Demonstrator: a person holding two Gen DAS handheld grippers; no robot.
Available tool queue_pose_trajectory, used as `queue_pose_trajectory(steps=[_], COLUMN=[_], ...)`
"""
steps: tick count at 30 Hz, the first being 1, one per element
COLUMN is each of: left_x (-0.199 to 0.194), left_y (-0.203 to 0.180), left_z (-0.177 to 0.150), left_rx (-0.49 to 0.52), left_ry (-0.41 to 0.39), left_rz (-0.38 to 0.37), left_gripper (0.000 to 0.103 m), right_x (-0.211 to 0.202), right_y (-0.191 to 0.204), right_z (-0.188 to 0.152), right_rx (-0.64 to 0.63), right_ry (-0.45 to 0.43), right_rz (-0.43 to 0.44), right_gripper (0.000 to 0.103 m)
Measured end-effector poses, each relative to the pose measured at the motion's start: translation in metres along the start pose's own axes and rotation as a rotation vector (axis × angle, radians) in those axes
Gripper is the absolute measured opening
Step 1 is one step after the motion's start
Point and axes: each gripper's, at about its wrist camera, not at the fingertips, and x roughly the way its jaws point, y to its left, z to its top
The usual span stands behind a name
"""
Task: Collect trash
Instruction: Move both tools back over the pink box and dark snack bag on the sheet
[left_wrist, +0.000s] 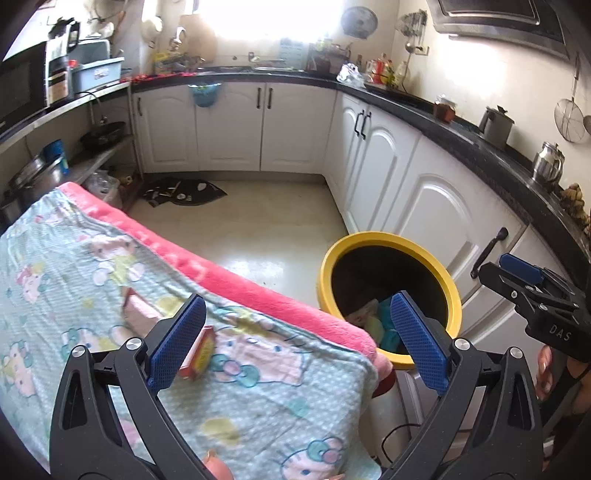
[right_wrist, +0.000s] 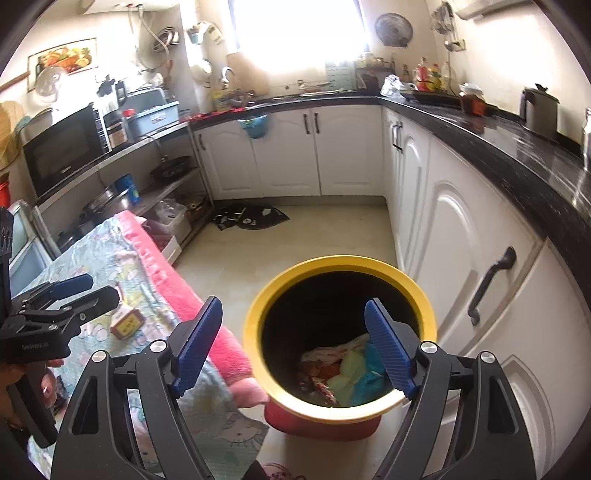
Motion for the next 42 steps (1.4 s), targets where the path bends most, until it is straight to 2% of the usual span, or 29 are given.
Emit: queue_pose_trajectory(steps=[14, 21, 33, 42], left_x=[-0.046, -0.066, -0.096, -0.109], left_y=[0.045, 0.067, 0.111, 0.130], left_z=[-0.011, -0.023, -0.055, -0.077], left_rx=[-0.071, -0.081, -0.115, -0.141], left_ry=[-0.054, -0.064, -0.045, -0.034], left_rz=[0.057, 0.110, 0.218, 0.264], left_gripper=[0.092, 0.092, 0.092, 0.092], right_x=[-0.013, -0.019, -0.018, -0.016], right_y=[0.056, 0.083, 0.131, 0.163], right_z=[0.004, 0.002, -0.001, -0.008], right_rx=[-0.088, -0.137, -0.211, -0.278], right_ry=[-0.024, -0.031, -0.027, -0.013], right_rz=[0.080, 0.122, 0.213, 0.287], right_gripper=[0.077, 0.077, 0.077, 0.077])
